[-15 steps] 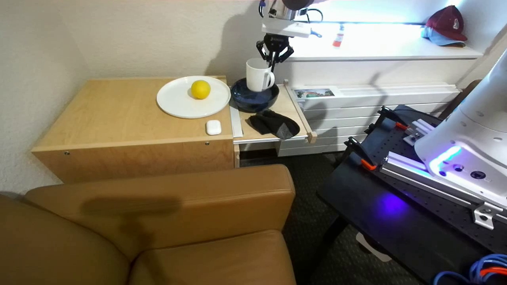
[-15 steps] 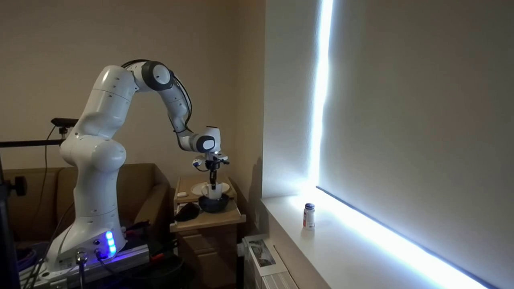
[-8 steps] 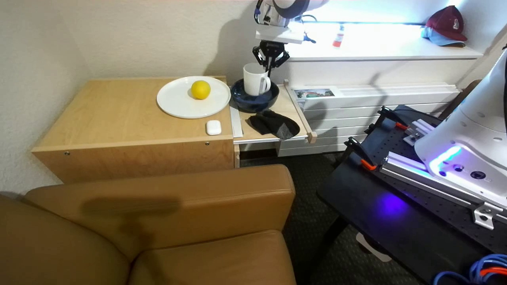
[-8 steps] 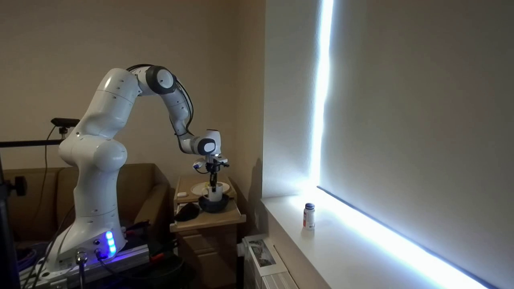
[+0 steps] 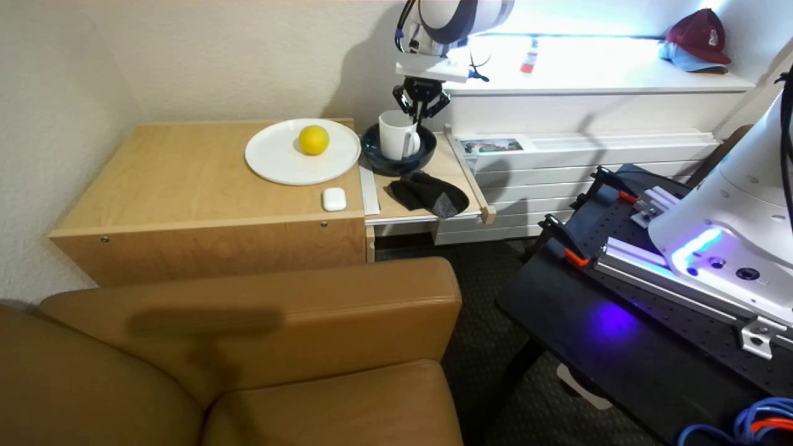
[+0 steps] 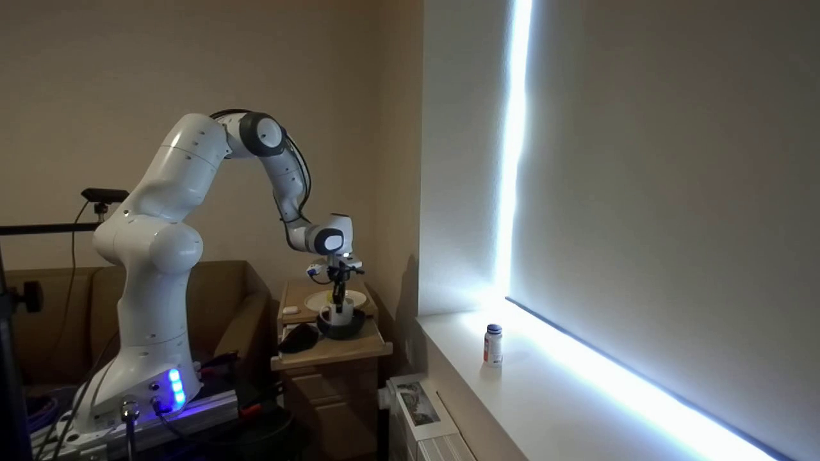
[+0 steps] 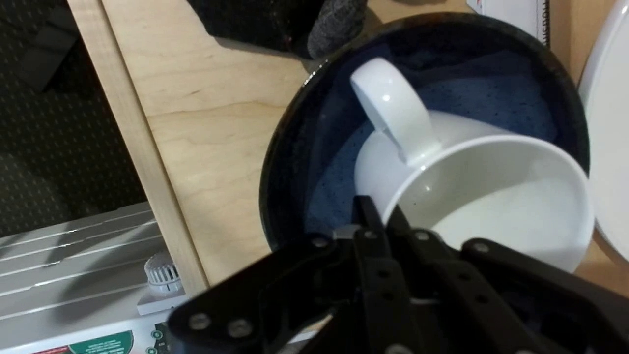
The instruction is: Pick up the cup and place it in the bowl
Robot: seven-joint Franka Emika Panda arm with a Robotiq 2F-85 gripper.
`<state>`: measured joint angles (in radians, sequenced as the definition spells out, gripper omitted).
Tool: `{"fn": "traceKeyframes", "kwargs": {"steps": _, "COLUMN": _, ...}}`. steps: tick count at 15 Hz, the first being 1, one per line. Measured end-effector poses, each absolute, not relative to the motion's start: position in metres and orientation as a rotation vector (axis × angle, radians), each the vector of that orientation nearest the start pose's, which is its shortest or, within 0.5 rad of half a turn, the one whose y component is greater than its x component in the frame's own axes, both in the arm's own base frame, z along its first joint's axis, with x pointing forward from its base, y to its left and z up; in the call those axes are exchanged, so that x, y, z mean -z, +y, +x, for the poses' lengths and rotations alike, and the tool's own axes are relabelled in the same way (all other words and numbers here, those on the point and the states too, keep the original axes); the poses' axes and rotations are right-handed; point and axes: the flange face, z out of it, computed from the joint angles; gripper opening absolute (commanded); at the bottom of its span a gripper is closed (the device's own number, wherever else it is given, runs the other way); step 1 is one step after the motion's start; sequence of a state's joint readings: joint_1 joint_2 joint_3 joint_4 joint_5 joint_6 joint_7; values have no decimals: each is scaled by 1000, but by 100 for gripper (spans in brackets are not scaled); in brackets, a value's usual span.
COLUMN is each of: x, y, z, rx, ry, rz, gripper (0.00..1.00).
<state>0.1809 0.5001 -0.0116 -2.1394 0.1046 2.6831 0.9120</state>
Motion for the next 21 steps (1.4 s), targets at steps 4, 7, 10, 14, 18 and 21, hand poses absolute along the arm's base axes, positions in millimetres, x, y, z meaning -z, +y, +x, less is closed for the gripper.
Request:
{"fn": "traceKeyframes", "kwargs": {"steps": 4, "x": -161, "y": 94, "z": 570, "rx": 40, "ry": 1248, "rz": -2817, "gripper": 1}}
{"fn": "traceKeyframes", "kwargs": {"steps": 7, "x": -161, "y": 95, "z": 572, "rx": 54, "ry": 1245, "rz": -2817, "gripper": 31}}
{"fn": "traceKeyframes", "kwargs": {"steps": 10, "x": -161, "y": 96, "z": 573, "rx": 55, "ry": 1243, "rz": -2821, "gripper": 46}}
{"fn": "traceKeyframes", "kwargs": {"steps": 14, "x": -162, "y": 96, "z": 573, "rx": 49, "ry": 1239, "rz": -2826, "gripper": 74}}
{"fn": "traceKeyframes", "kwargs": {"steps": 18, "x": -181, "y": 90, "z": 573, "rx": 10, "ry": 1220, "rz": -2830, "gripper": 99}}
{"fn": "traceKeyframes", "kwargs": {"steps": 21, "x": -218, "y": 78, "z": 564, "rx": -79, "ry": 1068, "rz": -2809, "gripper": 100}}
